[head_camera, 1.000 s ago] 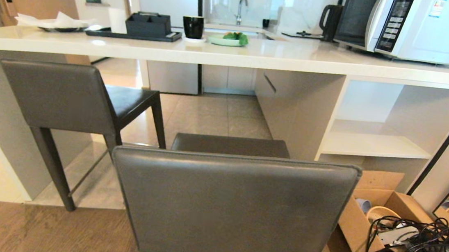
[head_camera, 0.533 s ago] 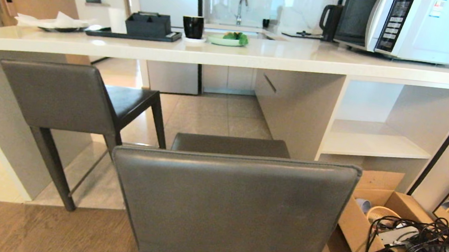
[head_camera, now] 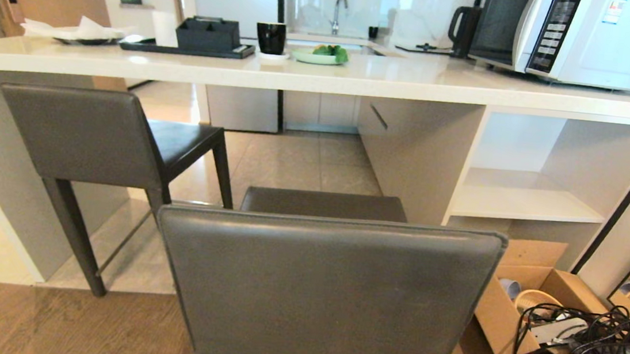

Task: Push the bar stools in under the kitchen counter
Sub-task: Pull the gray chair out from under the dining table

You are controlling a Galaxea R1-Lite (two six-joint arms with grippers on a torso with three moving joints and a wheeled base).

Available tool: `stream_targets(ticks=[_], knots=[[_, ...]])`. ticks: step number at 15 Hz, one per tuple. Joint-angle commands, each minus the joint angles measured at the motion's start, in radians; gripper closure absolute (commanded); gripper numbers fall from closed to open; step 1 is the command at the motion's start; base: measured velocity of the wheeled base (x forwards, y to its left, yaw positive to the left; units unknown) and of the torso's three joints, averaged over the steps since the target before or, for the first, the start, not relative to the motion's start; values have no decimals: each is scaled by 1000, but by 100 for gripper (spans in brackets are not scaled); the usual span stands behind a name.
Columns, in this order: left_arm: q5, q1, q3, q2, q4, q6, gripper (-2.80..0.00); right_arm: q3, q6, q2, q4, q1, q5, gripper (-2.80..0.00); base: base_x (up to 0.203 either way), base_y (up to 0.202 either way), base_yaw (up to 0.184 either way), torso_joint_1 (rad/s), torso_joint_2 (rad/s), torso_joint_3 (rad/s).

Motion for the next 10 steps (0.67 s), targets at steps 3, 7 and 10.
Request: stream_targets(ticks=[3,7,10], knots=[[-3,0,0,1,-6,1,-280,4,36,-2,-2,-1,3,-280,0,0,0,0,0,0],[0,2,-23,3,63,4,-280,4,94,0,1,-1,3,-280,0,0,0,0,0,0],[-2,1,-105,2,272,34,-280,4,96,0,2,-1,3,-280,0,0,0,0,0,0]])
